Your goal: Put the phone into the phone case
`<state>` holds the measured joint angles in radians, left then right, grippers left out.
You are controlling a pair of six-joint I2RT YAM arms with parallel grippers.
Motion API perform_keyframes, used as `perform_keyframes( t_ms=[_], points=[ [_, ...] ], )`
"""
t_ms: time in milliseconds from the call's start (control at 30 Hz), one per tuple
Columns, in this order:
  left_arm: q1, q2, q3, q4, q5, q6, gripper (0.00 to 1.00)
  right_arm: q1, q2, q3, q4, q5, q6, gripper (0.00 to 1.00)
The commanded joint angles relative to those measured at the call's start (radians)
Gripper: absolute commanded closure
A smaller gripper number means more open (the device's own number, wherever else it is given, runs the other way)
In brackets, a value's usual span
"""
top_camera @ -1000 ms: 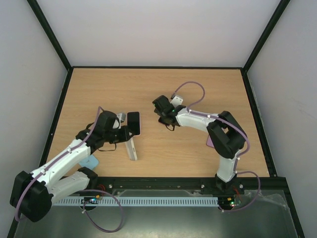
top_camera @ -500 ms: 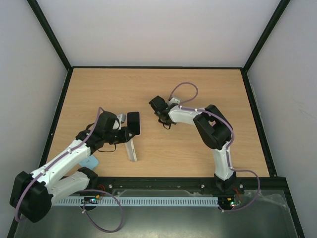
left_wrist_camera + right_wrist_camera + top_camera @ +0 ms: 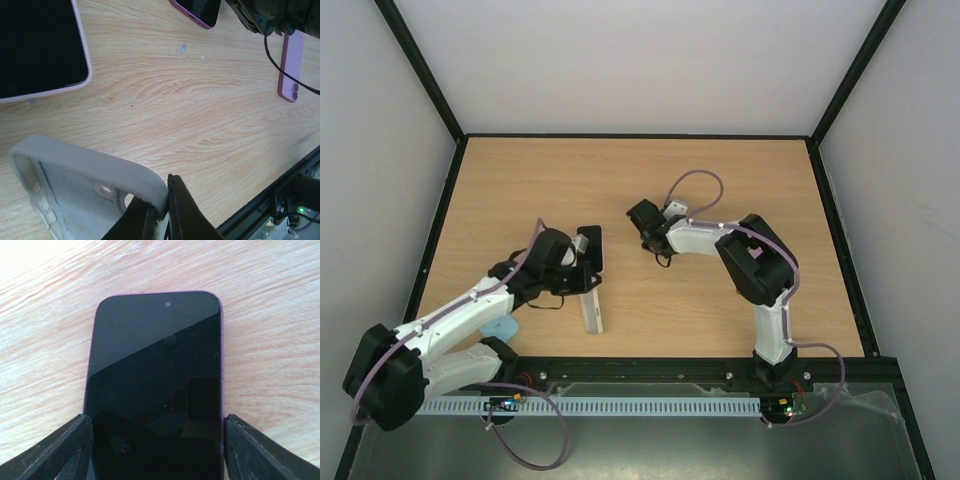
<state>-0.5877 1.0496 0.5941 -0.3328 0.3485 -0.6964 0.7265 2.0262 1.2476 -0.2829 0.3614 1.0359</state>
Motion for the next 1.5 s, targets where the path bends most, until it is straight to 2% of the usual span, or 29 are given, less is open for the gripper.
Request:
perform_keyframes(
  t_ms=[0, 233, 467, 567, 767, 1000, 1133, 1467],
  points=[
    [-0.068, 0.058, 0.01, 0.072, -0.024, -0.074, 0.96, -0.005, -0.041, -0.141, -0.041, -0.059, -0.036, 0.34],
    [-0.18, 0.195, 0.035, 0.182, -0.049, -0.152, 0.93, -0.005, -0.181, -0.347, 0.026, -0.096, -0.065, 0.37],
    [-0.185, 0.324, 0.034, 0.333, 0.002, -0.216, 0.91, -0.006, -0.283, -0.418, 0.038, -0.105, -0.067, 0.36],
    [-0.185, 0.355, 0.052, 0.342, 0.011, -0.221, 0.81, -0.005, -0.302, -0.407, 0.04, -0.115, -0.063, 0.29],
    [-0.148, 0.274, 0.038, 0.287, -0.039, -0.211, 0.48, -0.005, -0.297, -0.366, 0.047, -0.106, -0.092, 0.17],
    [-0.046, 0.134, -0.055, 0.201, -0.07, -0.155, 0.34, -0.004, -0.265, -0.328, 0.077, -0.107, -0.116, 0.03],
    [-0.043, 0.094, -0.091, 0.165, -0.062, -0.136, 0.32, -0.006, -0.218, -0.298, 0.061, -0.107, -0.127, 0.04],
    [-0.102, 0.052, -0.187, 0.196, -0.05, -0.187, 0.32, -0.012, -0.159, -0.29, 0.018, -0.064, -0.137, 0.18]
  ],
)
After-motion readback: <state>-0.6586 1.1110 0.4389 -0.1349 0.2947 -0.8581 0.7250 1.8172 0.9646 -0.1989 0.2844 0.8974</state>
